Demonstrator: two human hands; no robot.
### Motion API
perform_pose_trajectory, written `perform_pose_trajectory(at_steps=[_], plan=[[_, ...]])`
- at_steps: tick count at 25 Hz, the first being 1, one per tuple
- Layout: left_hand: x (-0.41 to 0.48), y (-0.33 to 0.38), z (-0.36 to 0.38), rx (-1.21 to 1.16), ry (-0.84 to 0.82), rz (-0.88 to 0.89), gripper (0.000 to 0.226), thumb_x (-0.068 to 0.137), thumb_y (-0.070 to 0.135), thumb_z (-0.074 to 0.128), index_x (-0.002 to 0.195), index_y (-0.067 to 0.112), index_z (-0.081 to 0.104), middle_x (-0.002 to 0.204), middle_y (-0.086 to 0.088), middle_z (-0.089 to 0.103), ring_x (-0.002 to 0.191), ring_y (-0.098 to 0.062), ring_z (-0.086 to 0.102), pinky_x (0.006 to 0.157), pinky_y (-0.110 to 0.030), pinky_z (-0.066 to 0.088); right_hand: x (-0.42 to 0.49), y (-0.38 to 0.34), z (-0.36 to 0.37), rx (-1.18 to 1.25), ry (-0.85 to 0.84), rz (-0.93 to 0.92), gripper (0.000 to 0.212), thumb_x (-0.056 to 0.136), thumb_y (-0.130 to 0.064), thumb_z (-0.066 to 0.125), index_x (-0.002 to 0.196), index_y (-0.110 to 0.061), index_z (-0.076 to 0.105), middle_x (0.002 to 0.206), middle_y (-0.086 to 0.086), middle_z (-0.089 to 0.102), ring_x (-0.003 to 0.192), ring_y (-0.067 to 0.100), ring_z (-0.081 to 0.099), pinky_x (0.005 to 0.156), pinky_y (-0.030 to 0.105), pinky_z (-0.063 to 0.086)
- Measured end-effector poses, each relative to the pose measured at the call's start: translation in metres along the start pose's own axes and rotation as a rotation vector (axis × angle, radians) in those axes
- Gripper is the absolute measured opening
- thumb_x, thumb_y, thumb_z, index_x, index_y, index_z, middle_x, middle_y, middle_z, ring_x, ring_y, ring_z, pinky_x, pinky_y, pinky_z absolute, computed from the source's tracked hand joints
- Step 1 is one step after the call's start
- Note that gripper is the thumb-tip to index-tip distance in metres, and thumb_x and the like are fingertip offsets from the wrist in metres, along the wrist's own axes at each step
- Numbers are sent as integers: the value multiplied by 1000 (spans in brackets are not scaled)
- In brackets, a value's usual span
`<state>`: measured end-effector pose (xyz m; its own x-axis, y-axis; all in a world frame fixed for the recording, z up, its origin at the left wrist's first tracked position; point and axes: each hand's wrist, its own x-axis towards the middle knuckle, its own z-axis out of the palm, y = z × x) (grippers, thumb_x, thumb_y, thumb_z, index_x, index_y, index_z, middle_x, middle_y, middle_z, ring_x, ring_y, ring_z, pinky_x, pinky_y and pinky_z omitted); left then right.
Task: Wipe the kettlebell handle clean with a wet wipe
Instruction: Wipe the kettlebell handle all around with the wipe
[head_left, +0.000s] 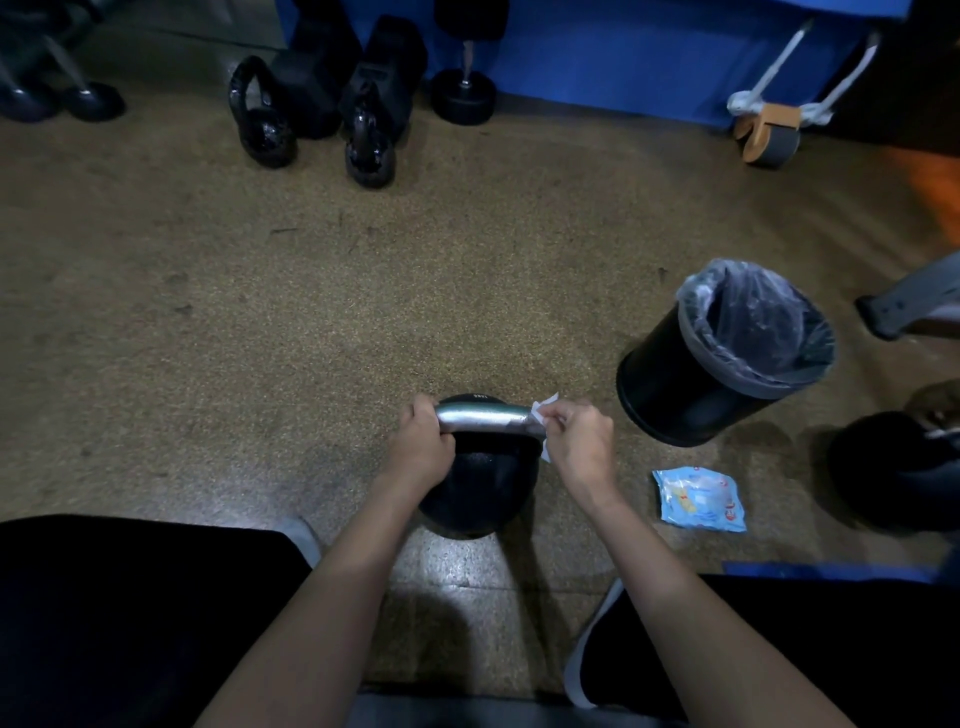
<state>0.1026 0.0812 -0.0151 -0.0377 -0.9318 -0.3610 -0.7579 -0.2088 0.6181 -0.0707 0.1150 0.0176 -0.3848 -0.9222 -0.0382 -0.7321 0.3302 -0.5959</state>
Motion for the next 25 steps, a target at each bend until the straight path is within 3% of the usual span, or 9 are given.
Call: perform_pose_trajectory(at_steps=[2,6,11,16,20,25], plan=[[0,0,0,-1,-4,-1,35,86,12,51,119,10,39,126,-16,45,110,-37,51,94,-40,41,2,0,-2,44,-3,13,22,84,-1,57,95,-10,75,100,11,72,92,25,66,78,14,39],[0,0,1,-13,2,1,36,86,10,51,120,10,40,126,-16,45,111,-36,51,95,-40,40,3,-3,-1,25,9,28,21,84,-4,57,93,-12,75,97,11,72,90,26,66,79,21,44],[-1,1,0,1,8,5,36,86,11,51,120,10,39,127,-15,44,111,-35,50,94,-40,40,1,-1,-3,83,22,22,20,84,1,58,92,-5,74,97,13,72,91,25,66,70,8,31],[0,0,0,5,0,0,37,86,12,51,121,11,39,129,-15,43,112,-36,51,95,-41,41,-4,2,3,69,37,-3,21,81,0,57,89,-10,75,97,9,73,93,23,66,82,18,42],[1,-2,2,6,-7,0,35,86,12,51,120,11,39,128,-15,44,110,-37,51,95,-42,42,1,5,1,89,29,74,20,83,-1,57,92,-8,74,97,11,73,91,25,67,74,14,38],[2,-3,2,14,-2,2,36,85,13,52,119,11,40,126,-15,45,110,-37,52,96,-43,43,-8,6,8,106,73,42,19,81,-3,59,88,-12,74,96,10,73,90,26,68,81,26,49]])
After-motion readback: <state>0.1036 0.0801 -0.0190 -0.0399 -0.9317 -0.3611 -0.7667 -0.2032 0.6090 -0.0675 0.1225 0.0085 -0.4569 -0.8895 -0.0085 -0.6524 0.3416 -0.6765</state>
